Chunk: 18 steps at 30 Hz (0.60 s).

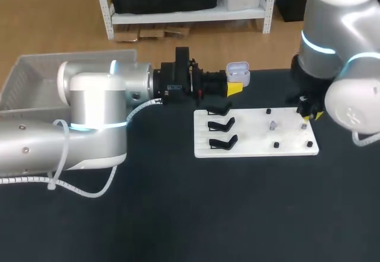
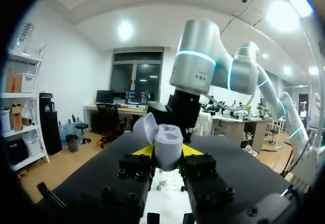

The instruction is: Pick up each earbud case from the left stands, insert the matching earbuds, close the lid, and place the case in the box.

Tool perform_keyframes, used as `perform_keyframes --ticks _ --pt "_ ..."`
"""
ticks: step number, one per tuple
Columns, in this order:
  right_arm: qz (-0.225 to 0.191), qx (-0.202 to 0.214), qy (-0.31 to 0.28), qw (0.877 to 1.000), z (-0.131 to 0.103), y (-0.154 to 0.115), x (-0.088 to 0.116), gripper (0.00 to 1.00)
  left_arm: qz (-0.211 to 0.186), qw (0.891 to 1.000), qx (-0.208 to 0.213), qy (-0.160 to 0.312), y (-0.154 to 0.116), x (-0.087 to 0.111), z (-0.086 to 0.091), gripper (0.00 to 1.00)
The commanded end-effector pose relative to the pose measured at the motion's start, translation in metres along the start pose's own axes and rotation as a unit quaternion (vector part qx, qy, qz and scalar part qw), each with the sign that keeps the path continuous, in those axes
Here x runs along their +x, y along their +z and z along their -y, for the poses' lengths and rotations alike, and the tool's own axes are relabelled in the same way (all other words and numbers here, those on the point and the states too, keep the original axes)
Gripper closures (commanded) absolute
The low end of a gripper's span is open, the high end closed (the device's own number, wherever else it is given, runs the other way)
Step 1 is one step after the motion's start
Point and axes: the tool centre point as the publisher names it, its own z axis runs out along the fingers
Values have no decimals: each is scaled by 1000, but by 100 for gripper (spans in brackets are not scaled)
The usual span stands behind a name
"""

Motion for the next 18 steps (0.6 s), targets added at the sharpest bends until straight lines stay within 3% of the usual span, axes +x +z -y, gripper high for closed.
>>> perform_keyframes --ticks 1,6,10,14,18 --pt "2 -2 4 1000 -1 -43 13 100 3 1000 -1 2 0 1 0 100" --pt "-3 -9 12 1000 -8 -73 25 100 3 1000 -1 2 0 1 0 100" --pt "-10 13 -5 1000 -18 -97 33 100 3 1000 -1 2 0 1 0 100" --pt "2 1 6 1000 -27 -117 40 100 3 1000 -1 2 0 1 0 100" --pt "2 1 6 1000 -27 -117 40 100 3 1000 -1 2 0 1 0 100"
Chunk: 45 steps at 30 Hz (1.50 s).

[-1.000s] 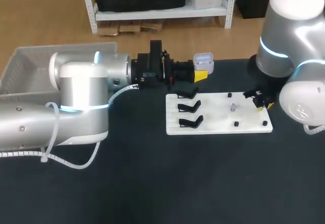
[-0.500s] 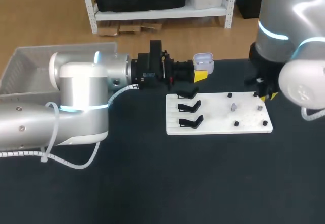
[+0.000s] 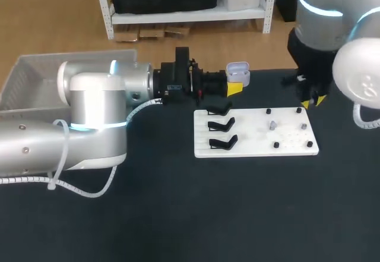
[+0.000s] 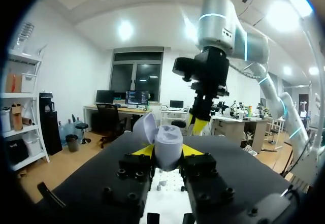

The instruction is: Pick up each earbud case from the left stands, insert the matching earbuds, close the lid, and place the case in the box.

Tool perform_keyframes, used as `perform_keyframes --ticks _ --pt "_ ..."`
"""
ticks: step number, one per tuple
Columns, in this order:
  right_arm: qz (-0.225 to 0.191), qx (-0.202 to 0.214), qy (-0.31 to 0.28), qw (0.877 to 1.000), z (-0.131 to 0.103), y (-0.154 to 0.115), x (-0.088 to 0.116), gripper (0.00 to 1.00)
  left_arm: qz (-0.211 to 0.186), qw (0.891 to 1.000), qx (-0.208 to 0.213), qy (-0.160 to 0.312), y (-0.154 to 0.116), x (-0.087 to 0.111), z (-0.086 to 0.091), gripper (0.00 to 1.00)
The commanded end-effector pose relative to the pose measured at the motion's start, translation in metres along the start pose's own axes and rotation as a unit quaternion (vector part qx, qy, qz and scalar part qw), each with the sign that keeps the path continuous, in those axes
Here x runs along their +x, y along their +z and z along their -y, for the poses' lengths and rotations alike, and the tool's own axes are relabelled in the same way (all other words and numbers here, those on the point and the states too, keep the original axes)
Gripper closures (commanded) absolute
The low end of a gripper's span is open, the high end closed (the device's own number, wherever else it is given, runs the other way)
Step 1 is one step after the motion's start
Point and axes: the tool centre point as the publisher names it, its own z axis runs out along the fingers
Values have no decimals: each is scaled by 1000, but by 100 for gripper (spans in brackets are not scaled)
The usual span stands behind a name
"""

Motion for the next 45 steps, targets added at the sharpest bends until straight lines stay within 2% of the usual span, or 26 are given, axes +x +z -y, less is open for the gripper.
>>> perform_keyframes --ticks 1,8,10,13,15,18,25,27,28,30,45 --pt "7 -1 1 1000 4 -7 9 100 3 1000 -1 2 0 1 0 100" --pt "7 -1 1 1000 4 -7 9 100 3 1000 -1 2 0 1 0 100" --pt "-2 -10 69 998 -4 -12 0 100 3 1000 -1 2 0 1 0 100" --pt "-33 23 198 979 -13 -13 -12 100 3 1000 -1 2 0 1 0 100" --pt "-46 40 272 960 -18 -13 -16 100 3 1000 -1 2 0 1 0 100" --pt "-57 22 354 933 -24 -18 -20 100 3 1000 -1 2 0 1 0 100" --pt "-64 10 439 896 -38 -43 -22 100 3 1000 -1 2 0 1 0 100" --pt "-64 -2 448 892 -43 -54 -23 100 3 1000 -1 2 0 1 0 100" --pt "-63 -1 461 885 -46 -60 -23 100 3 1000 -1 2 0 1 0 100" --pt "-50 -9 455 889 -52 -74 -25 100 3 1000 -1 2 0 1 0 100" --pt "-50 -9 455 889 -52 -74 -25 100 3 1000 -1 2 0 1 0 100"
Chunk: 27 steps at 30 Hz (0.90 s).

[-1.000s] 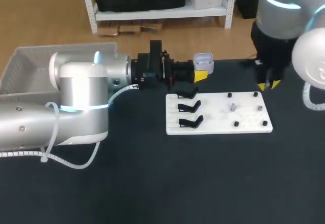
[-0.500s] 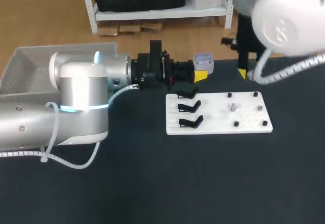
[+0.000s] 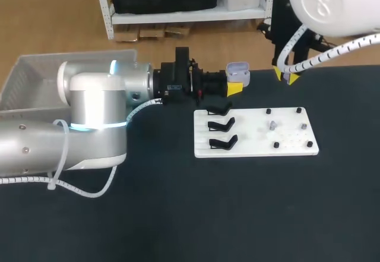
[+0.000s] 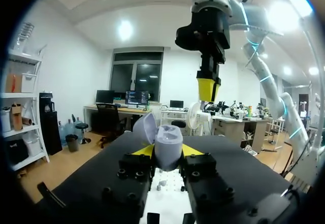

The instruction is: Pick up each earbud case from the left stands, insert the matching earbuds, close the lid, and place the case in the box.

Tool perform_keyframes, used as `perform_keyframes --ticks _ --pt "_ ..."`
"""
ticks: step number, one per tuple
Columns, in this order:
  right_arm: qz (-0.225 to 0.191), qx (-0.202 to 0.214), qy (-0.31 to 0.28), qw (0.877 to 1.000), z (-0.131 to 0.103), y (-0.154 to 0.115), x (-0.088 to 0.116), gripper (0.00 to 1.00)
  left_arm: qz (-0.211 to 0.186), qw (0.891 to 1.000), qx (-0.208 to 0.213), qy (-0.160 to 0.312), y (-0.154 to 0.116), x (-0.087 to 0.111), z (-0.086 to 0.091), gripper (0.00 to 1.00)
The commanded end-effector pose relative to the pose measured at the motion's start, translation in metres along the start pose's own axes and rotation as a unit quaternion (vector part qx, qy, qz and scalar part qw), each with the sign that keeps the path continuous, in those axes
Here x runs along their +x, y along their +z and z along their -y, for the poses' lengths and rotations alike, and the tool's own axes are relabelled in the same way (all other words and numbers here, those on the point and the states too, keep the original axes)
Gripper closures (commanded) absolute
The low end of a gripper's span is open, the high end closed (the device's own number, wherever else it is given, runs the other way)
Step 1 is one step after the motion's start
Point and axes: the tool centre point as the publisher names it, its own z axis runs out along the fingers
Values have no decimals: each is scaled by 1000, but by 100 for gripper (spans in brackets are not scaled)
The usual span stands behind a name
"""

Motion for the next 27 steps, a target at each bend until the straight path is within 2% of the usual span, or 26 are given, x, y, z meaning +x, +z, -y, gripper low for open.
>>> perform_keyframes --ticks 1,15,27 --pt "0 -4 -3 1000 -4 0 4 100 3 1000 -1 2 0 1 0 100" --pt "25 16 -82 996 -69 -6 12 100 3 1000 -1 2 0 1 0 100" --pt "26 35 -118 992 -87 -1 10 100 3 1000 -1 2 0 1 0 100"
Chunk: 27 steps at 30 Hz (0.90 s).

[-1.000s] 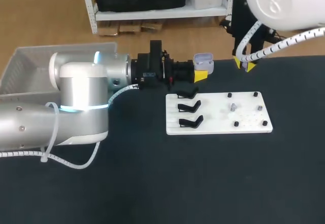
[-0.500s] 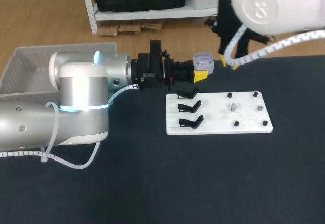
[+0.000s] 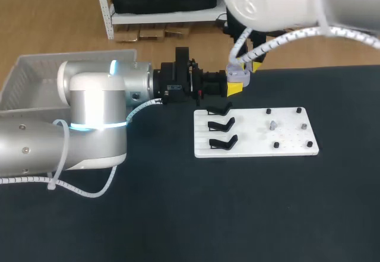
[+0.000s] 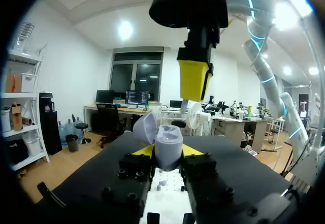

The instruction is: Pick up each earbud case from the left stands, insert the matching earbuds, close the lid, and place the case in the box.

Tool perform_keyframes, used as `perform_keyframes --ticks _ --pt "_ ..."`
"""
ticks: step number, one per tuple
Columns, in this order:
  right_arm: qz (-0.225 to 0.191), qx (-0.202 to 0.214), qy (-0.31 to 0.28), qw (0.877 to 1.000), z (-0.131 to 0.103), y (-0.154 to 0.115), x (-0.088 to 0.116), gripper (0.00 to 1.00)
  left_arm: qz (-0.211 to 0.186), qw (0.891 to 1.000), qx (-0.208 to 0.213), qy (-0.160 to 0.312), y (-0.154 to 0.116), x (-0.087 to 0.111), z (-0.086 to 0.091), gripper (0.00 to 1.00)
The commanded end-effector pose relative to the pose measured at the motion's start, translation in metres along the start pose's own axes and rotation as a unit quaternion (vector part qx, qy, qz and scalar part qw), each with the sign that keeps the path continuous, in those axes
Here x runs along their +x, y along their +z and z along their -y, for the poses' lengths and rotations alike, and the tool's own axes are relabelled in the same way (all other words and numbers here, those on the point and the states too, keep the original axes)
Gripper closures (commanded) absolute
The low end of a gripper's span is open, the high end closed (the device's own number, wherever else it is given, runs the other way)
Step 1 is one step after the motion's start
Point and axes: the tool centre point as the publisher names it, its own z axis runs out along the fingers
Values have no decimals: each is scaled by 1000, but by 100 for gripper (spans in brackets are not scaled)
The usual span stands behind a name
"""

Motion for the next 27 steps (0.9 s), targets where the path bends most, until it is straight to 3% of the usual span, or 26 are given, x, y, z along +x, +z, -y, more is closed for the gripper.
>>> perform_keyframes --ticks 1,27 --pt "-6 24 -5 1000 -10 -1 -5 100 3 1000 -1 2 0 1 0 100" --pt "-32 20 11 999 -22 13 -8 100 3 1000 -1 2 0 1 0 100"
